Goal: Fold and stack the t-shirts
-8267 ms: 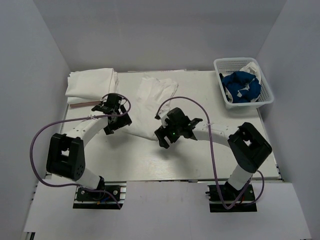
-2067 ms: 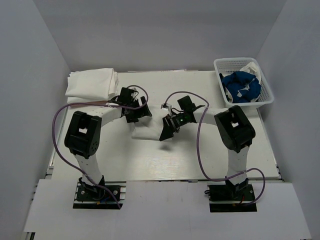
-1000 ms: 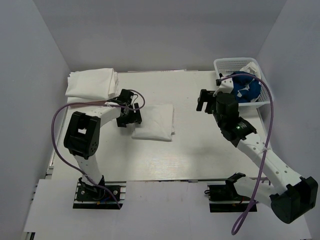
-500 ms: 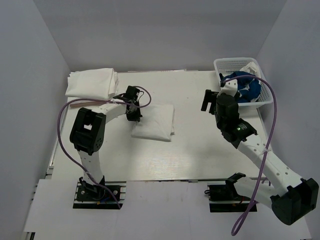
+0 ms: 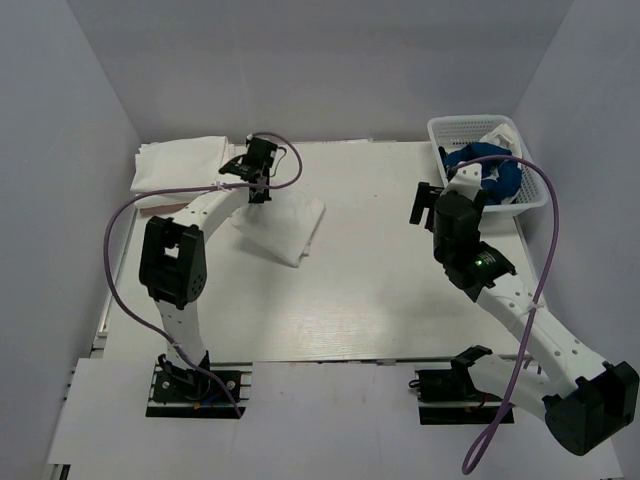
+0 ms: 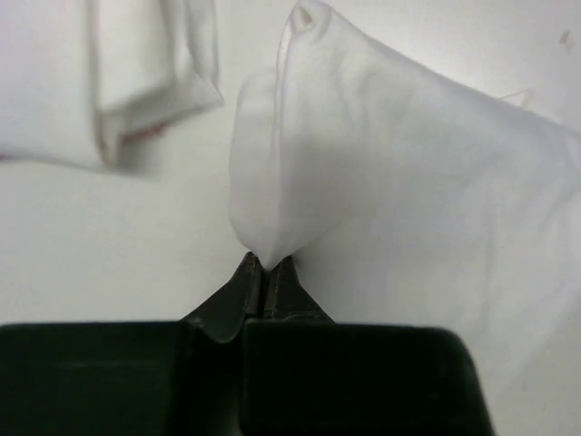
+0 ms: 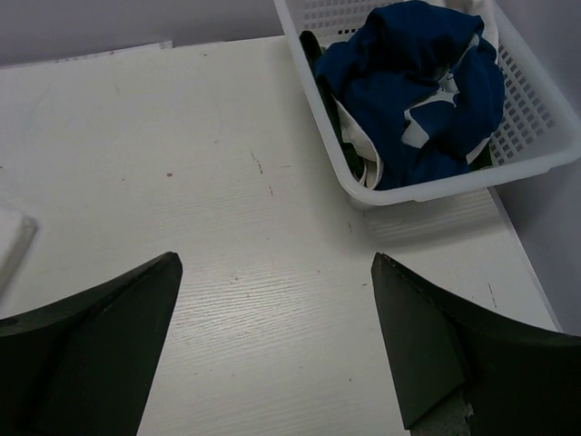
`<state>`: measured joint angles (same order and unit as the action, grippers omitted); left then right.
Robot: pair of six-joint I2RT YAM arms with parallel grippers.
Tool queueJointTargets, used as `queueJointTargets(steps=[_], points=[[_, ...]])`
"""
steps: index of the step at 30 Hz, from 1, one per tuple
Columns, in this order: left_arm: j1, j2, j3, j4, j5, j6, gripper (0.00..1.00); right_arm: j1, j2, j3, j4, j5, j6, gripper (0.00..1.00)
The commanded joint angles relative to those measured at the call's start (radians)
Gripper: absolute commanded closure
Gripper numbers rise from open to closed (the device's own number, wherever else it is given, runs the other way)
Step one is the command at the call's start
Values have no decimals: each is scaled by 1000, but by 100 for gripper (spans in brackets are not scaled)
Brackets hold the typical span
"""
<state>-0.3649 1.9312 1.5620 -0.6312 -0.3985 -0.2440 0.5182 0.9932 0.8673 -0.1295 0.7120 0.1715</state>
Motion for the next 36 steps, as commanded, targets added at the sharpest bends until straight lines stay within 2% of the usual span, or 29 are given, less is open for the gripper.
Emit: queueJointTargets(steps=[1,7,10,19,24,30,36], points=[[15,-109,101,24,-106,129,100,-4,-19,-5,47,60,-9,9],[70,-60,260,-8,-171,278,100,-1,-28,9,36,47,3,9],[107,-11,410,-51,-184,319,100,-3,-37,6,44,50,8,9],[224,69,595,-18,-160,451,100,-3,-27,16,53,44,-1,9],[287,100,668,13,-108,462,100,-1,-34,6,82,23,-12,9],[365,164,679,27,-45,453,100,0,-36,6,82,17,-32,9],[448,265,733,27,-11,390,100,0,-19,39,64,7,-30,9]])
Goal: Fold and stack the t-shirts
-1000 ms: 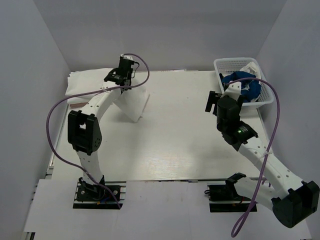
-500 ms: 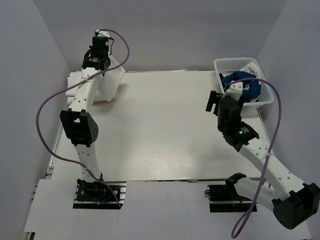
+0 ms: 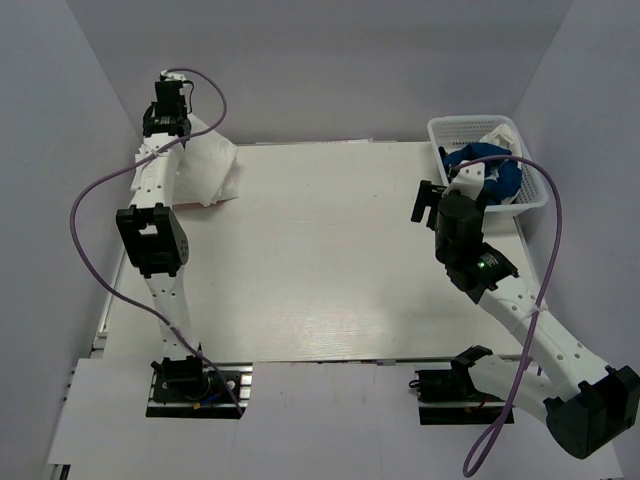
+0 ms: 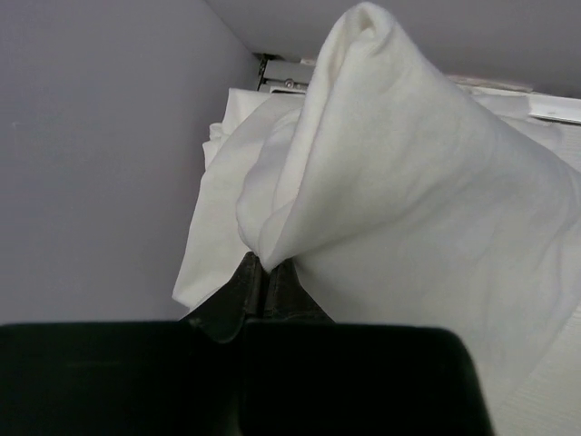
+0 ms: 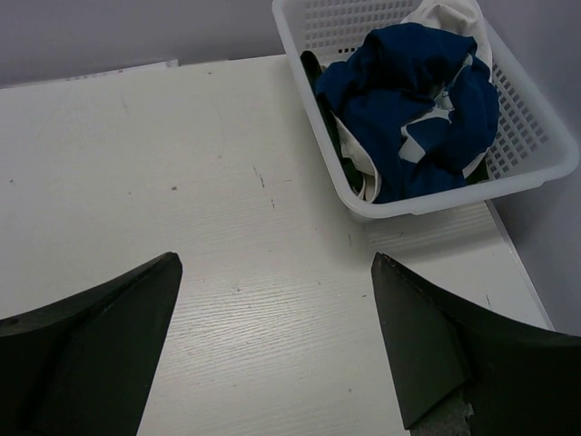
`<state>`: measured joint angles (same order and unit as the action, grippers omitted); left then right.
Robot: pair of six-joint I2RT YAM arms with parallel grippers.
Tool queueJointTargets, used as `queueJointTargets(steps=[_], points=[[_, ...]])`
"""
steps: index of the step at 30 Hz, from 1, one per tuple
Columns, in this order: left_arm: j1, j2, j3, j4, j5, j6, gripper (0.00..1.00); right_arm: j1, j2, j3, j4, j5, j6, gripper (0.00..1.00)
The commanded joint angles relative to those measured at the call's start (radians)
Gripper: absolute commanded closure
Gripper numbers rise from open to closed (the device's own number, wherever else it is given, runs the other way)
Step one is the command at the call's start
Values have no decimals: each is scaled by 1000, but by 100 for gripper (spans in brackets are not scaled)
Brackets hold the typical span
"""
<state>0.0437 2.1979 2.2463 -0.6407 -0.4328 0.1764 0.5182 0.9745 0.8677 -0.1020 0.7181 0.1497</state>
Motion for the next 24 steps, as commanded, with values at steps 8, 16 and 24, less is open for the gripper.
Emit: queueJointTargets(steps=[8,16,24], points=[[133,52,58,79,46,-103,100,0,64,79,41,-28,-6,9],[189,74,36,70,55,-222,0,2,139,171,-25,-75,33,9],[199,-24,61,-58,81,-299,0,5,133,194,-59,-111,53,9]])
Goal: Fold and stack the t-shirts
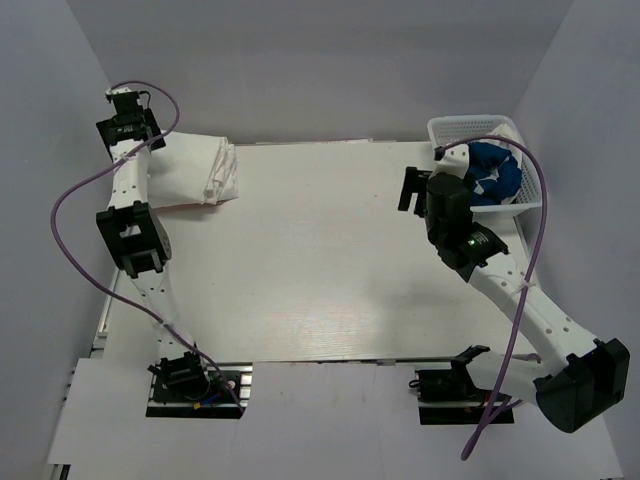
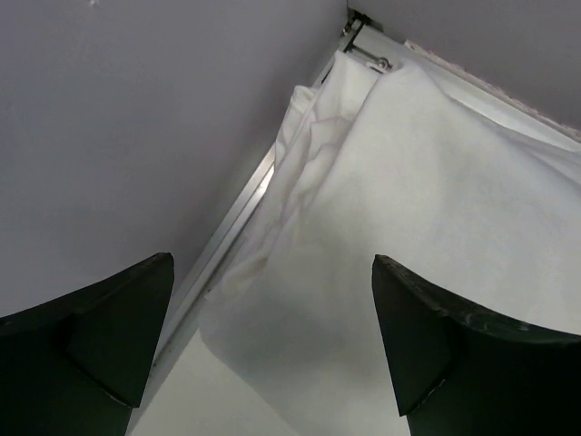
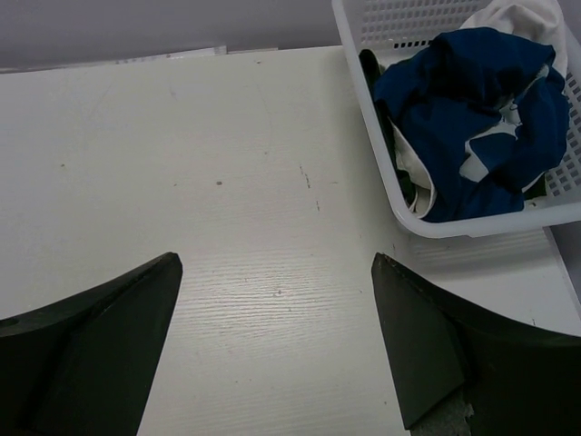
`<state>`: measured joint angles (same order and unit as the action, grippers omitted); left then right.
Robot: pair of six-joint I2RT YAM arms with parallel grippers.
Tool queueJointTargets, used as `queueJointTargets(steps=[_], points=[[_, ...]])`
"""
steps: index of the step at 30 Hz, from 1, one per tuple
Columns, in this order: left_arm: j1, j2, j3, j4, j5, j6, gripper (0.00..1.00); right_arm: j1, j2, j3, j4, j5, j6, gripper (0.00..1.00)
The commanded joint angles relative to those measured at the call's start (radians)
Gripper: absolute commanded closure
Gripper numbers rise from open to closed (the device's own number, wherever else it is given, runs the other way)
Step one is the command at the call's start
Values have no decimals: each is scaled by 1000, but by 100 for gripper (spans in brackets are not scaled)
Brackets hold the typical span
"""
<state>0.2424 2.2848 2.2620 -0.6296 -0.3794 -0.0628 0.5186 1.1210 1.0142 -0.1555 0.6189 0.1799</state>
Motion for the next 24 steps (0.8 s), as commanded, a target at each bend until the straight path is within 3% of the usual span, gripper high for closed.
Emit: queueJointTargets(steps=[1,4,5,6,8,9,12,15,19,24], points=[[0,-135,45,-97,49,-78,0,1,-18,47,-12,-31,29,9],[-41,-270,-7,-198,248,-140,0,1,-47,27,-18,-117,36,9],[-61,-391,-163,-199,408,-216,0,1,-62,-8,-7,-142,39,9],[-78,-392,-279,-162,443,-259,0,3,-67,-25,-3,-189,43,9],[-141,-644,-530,26,416,-360,0,-2,-95,-81,4,-251,46,9],[-208,-733,-781,95,404,-391,0,0,-95,-92,-1,-280,56,9],[-329,-1054,-1176,359,529,-466,0,0,-104,-121,-56,-292,116,9],[-437,-1185,-1301,265,518,-515,0,0,-119,-153,-82,-314,147,9],[-489,-1268,-1464,212,481,-555,0,1,-144,-186,-79,-340,184,9],[-509,-1253,-1421,183,482,-516,0,1,-188,-215,-56,-356,239,9]])
